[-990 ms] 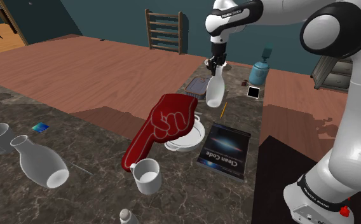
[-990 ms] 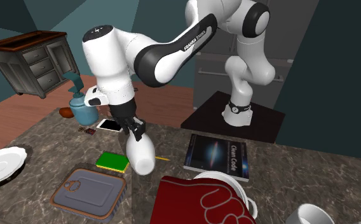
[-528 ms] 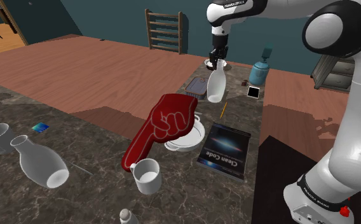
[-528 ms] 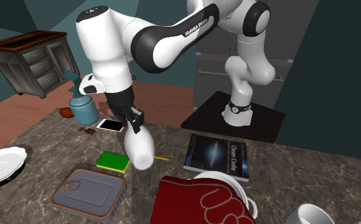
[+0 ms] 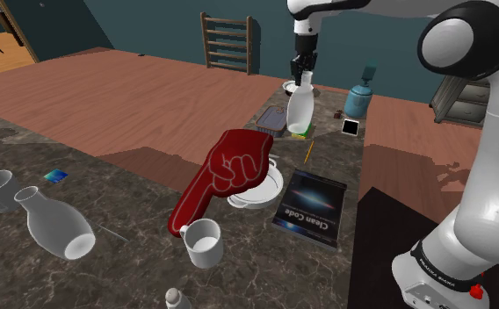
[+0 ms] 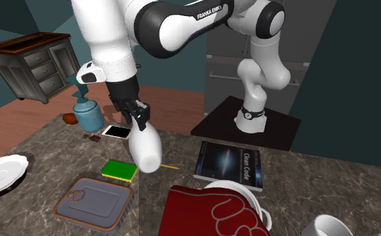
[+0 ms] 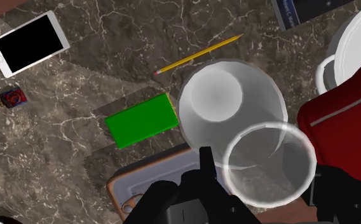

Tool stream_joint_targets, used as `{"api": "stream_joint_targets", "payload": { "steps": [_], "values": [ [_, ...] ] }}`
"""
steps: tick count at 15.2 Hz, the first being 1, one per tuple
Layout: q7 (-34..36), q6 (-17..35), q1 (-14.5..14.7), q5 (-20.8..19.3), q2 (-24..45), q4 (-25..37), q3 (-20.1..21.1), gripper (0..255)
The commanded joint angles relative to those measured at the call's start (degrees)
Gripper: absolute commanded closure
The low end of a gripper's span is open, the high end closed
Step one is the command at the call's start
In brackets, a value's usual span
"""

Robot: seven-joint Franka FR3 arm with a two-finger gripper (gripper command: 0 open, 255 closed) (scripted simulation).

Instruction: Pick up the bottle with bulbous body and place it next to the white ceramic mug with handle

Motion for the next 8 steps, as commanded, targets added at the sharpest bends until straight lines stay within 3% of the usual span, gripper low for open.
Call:
{"api": "stream_joint_targets", "payload": {
  "steps": [1, 8],
  "values": [
    [0.0, -1.7, -0.1, 0.0, 0.3, 2.0, 0.0, 255],
    [-0.1, -7.8, -0.5, 0.3, 1.6, 9.5, 0.0, 255]
  ]
}}
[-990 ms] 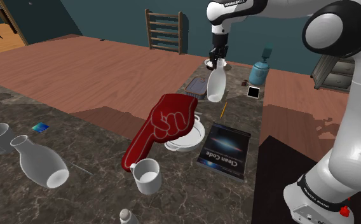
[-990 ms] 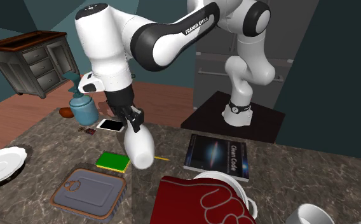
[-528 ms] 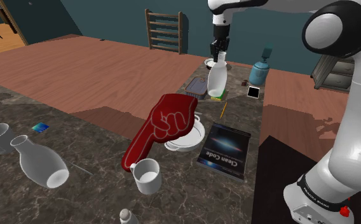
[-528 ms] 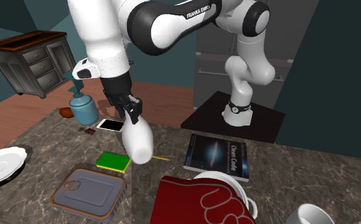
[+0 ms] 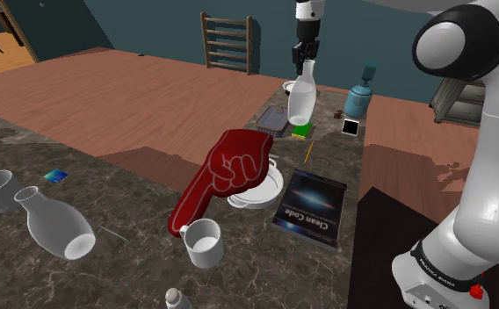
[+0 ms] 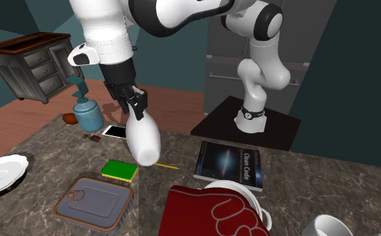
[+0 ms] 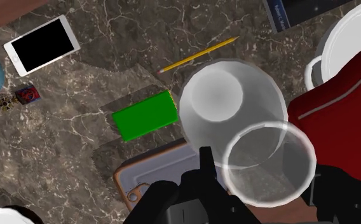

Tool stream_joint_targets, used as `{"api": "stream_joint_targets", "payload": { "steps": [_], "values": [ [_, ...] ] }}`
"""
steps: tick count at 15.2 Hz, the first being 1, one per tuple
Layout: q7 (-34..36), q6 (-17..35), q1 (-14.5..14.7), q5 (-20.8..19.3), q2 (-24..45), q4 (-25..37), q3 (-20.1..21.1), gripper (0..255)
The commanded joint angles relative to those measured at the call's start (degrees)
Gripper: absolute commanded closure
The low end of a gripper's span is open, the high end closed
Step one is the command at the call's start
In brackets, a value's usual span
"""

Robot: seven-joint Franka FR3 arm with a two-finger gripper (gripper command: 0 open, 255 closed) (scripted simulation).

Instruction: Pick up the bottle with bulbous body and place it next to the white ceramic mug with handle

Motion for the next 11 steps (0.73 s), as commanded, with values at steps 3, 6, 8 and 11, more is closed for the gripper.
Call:
{"api": "stream_joint_targets", "payload": {
  "steps": [3, 6, 8, 11],
  "values": [
    [0.0, -3.8, -0.3, 0.2, 1.1, 5.0, 0.0, 255],
    [2.0, -2.2, 1.7, -0.5, -3.1, -0.9, 0.4, 255],
    [4.3, -0.5, 3.6, -1.2, -7.0, -6.4, 1.0, 255],
    [7.8, 1.4, 6.1, -1.9, -12.0, -13.3, 2.2, 255]
  ]
}}
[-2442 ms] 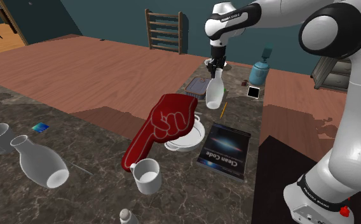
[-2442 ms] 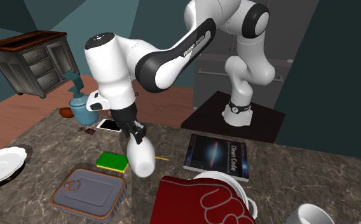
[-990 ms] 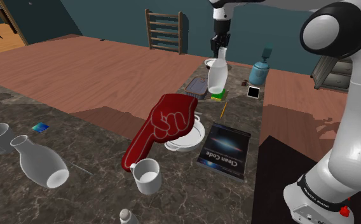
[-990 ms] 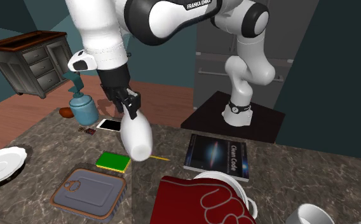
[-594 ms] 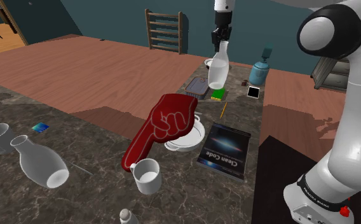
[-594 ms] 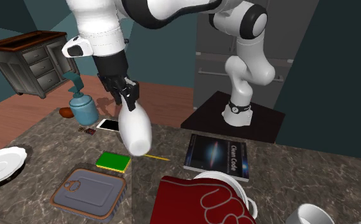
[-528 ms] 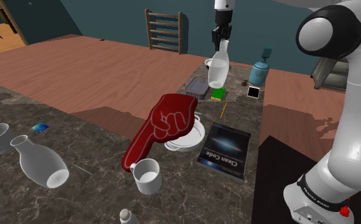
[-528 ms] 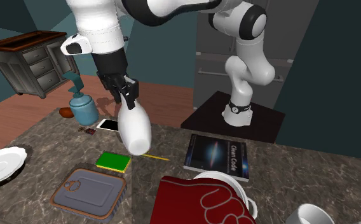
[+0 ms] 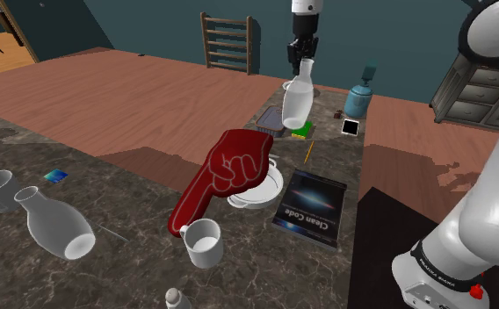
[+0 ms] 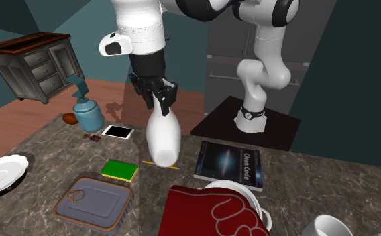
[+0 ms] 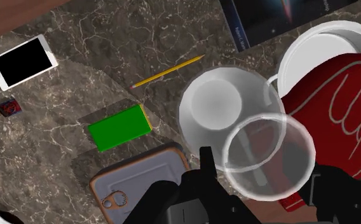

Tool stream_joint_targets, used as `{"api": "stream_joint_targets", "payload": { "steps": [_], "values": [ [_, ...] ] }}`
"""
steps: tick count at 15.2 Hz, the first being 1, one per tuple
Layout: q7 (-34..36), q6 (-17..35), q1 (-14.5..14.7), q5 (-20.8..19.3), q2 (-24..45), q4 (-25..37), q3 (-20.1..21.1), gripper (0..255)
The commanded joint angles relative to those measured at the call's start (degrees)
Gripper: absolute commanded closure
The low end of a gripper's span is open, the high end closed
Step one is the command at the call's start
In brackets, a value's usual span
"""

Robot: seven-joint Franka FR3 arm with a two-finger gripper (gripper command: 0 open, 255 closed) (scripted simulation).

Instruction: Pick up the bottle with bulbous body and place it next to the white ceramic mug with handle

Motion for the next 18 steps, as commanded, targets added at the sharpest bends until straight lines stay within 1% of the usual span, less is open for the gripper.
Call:
{"api": "stream_joint_targets", "payload": {
  "steps": [1, 5, 9, 13, 18],
  "values": [
    [2.7, 1.0, 1.7, -0.4, -2.7, -3.6, 1.0, 255],
    [7.6, 2.5, 4.6, -0.9, -8.0, -10.5, 3.0, 255],
    [12.6, 3.5, 7.2, -0.9, -12.3, -15.8, 5.4, 255],
    [17.7, 4.1, 9.8, -0.6, -15.7, -19.8, 8.1, 255],
    [24.3, 4.6, 12.8, 0.3, -18.7, -23.2, 11.6, 255]
  ]
}}
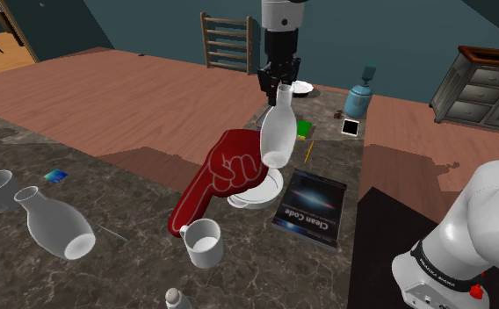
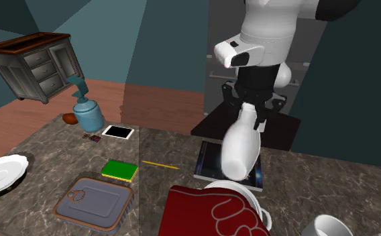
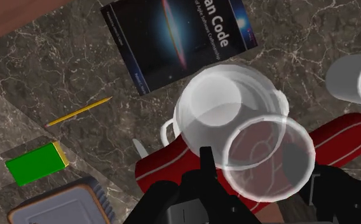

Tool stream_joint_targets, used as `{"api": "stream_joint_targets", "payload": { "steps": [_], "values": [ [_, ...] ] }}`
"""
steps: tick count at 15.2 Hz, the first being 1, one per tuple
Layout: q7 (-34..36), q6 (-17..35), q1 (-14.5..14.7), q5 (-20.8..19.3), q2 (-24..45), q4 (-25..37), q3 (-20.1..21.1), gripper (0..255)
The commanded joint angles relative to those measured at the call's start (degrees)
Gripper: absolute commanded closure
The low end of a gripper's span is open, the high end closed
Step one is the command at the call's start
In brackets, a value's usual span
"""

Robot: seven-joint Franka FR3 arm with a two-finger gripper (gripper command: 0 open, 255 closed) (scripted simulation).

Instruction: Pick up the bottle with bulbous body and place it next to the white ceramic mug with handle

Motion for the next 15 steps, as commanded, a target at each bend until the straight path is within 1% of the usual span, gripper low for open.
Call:
{"api": "stream_joint_targets", "payload": {
  "steps": [1, 8, 15],
  "values": [
    [2.7, -0.1, 1.2, 0.4, -1.0, -0.9, 1.4, 255],
    [12.1, 0.2, 5.4, 1.9, -2.4, -2.3, 6.9, 255],
    [21.9, 0.3, 9.7, 3.0, -1.0, -0.6, 12.5, 255]
  ]
}}
